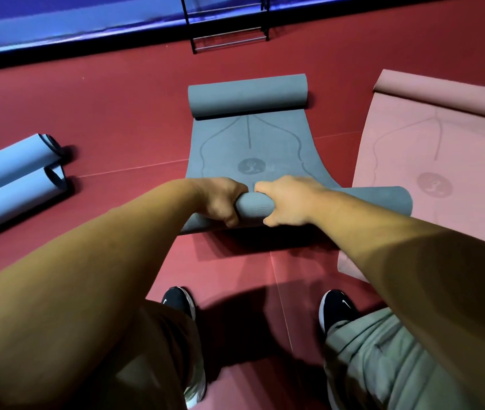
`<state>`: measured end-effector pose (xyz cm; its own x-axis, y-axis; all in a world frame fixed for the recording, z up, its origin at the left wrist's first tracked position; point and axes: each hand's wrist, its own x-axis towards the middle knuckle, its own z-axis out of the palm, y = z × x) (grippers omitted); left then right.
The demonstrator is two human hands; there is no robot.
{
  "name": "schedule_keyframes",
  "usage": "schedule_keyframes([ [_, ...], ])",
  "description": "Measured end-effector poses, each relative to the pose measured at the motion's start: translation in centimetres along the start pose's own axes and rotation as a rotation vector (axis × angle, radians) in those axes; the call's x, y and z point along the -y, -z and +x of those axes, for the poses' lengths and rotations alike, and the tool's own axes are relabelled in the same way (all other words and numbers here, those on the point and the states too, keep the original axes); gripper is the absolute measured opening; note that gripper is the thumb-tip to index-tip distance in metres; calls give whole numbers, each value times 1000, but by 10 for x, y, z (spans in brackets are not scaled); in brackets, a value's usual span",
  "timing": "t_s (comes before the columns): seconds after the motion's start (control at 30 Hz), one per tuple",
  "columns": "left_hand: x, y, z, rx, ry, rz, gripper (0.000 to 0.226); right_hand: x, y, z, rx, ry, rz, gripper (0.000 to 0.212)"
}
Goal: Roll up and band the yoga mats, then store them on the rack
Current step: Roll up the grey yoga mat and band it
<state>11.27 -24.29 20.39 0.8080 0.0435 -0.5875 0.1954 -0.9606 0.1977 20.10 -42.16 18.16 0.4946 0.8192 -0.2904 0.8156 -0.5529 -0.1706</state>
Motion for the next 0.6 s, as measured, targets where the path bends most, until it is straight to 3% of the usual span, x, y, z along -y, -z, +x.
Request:
schedule_keyframes([
  [0.1,0,-7,3,-151,-16,163,54,-3,1,3,13,-31,37,37],
  [0.23,-2,-17,3,-397,22,458,85,-12,3,9,14,-76,129,39],
  [0.3,-4,-19,4,-397,23,382,79,-14,3,10,23,-66,141,39],
  [0.37,-3,-20,5,-380,-10,257,59,-12,3,10,47,-58,123,40],
  [0.47,1,-16,6,-352,-25,189,42,-10,2,10,48,-80,50,58],
  [0.6,5,-6,6,-230,17,135,42,-3,-2,9,-70,-48,-130,78],
])
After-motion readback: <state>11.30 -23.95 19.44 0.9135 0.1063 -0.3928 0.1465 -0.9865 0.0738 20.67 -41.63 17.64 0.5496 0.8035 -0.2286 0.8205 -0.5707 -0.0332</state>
